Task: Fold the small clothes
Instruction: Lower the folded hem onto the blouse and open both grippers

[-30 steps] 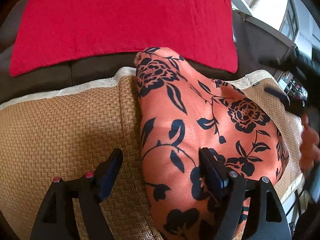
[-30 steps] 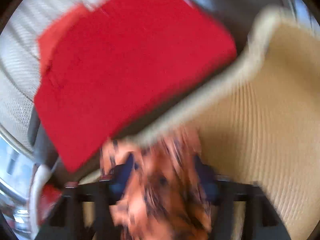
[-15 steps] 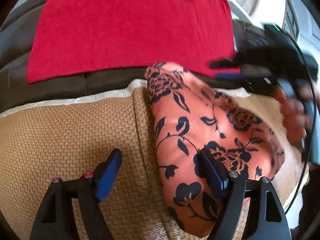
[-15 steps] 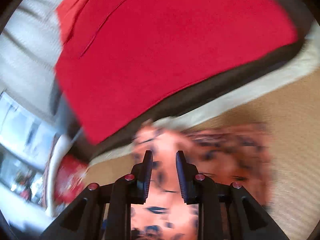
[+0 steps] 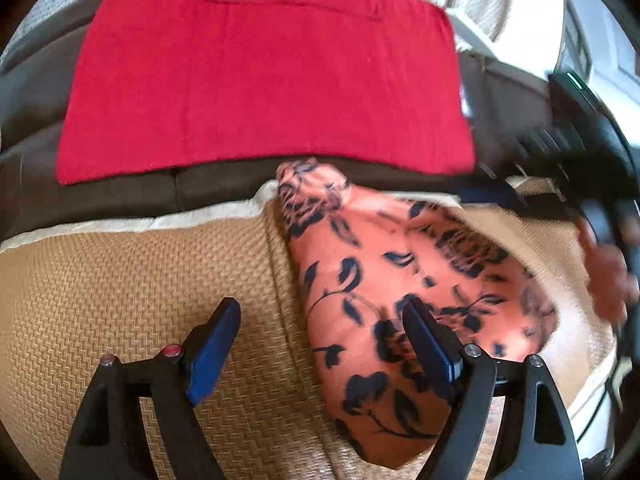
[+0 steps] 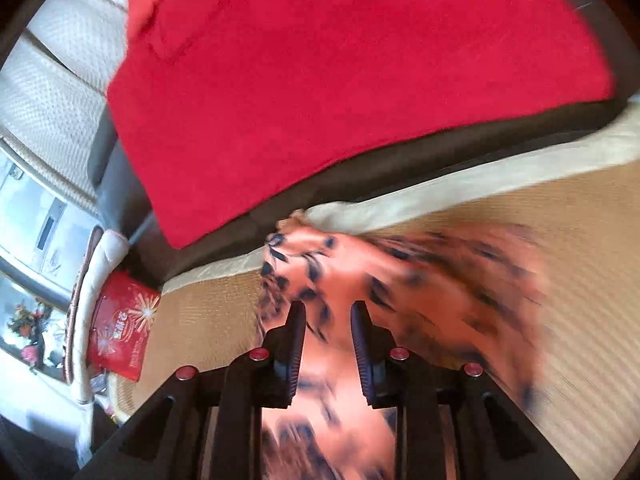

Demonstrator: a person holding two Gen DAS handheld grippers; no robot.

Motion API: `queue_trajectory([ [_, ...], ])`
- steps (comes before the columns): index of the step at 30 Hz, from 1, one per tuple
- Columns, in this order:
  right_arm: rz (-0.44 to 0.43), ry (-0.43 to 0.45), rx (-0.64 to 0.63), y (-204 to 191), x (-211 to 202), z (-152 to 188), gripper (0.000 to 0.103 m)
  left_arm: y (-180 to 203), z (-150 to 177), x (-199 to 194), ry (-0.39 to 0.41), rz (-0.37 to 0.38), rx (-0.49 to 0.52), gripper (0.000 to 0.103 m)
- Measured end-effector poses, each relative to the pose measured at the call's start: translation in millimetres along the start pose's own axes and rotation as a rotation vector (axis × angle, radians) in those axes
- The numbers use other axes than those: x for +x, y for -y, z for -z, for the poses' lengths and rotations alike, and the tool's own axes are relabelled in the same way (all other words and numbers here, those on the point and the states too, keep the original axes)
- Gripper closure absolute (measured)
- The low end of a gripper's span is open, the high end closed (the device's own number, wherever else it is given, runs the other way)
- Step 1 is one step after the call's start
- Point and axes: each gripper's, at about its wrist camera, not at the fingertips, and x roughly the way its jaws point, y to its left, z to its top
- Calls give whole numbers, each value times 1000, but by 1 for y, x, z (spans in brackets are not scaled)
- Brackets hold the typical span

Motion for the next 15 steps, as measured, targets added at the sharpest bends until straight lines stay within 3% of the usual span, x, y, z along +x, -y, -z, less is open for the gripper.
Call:
queue_trajectory([
  [3,35,18,32,12,-35,30,75,8,-1,-4,-9,-15,24,19],
  [7,100,-63,82,34,-26,74,77,14,12,23,-134,-38,72,18],
  [8,96,-78,102,44,-26,83,76,15,14,23,-138,-45,82,18],
  [10,77,-17,87,47,-30,94,76,15,12,22,-136,-62,93,18],
  [15,72,-2,70,41,-36,97,77,17,10,11,-90,-86,101,18],
])
